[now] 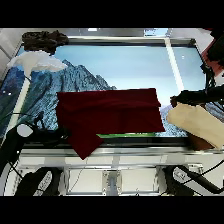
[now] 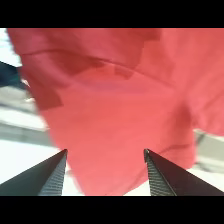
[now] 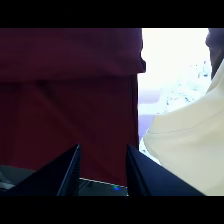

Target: Fold the shirts.

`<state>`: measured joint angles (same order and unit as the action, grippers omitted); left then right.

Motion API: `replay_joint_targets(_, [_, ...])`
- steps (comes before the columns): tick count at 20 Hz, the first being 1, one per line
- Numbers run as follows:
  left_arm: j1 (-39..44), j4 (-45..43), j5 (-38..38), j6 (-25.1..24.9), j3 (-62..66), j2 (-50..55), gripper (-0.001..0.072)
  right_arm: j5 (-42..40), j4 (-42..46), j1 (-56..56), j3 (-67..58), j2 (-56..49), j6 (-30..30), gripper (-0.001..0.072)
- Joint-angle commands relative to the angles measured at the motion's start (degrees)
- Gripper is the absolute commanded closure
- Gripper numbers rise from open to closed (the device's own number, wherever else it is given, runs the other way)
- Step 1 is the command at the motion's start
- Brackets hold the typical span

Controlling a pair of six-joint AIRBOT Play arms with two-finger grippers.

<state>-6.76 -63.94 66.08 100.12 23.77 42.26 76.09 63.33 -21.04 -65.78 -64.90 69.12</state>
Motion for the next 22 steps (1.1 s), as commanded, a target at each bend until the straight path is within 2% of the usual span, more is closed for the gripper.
replay_joint_targets(1, [-0.04,-6.03,4.92,0.55,0.63,-0.04,0.0229,0.70,-0.66,-0.04,0.02,0.04,0.04,0.0359])
replay_joint_targets(2, [-0.04,-6.71,5.57,0.55,-0.37,-0.04,0.0283,0.94,-1.01,-0.04,0.02,0.04,0.04,0.0359])
replay_joint_targets(5, [-0.04,-9.42,4.98,0.61,-2.36,-0.04,0.0295,1.18,-1.40,-0.04,0.02,0.04,0.17,0.0359])
replay_joint_targets(11, [-0.04,-1.99,-5.95,0.55,-4.52,0.00,0.0300,0.09,-4.50,-0.04,0.02,0.04,0.26,0.0359])
replay_joint_targets(13, [-0.04,-0.11,-6.45,0.39,-5.75,0.00,0.0365,0.13,-5.01,-0.02,0.02,0.04,0.26,0.0359])
replay_joint_targets(18, [-0.04,-0.22,-5.33,0.42,-10.03,0.00,0.0364,0.37,-5.14,-0.02,0.02,0.04,0.26,0.0359])
replay_joint_targets(22, [-0.04,4.02,-9.60,-0.59,-10.56,0.02,0.0365,0.37,-5.16,-0.04,0.02,0.04,0.26,0.0359])
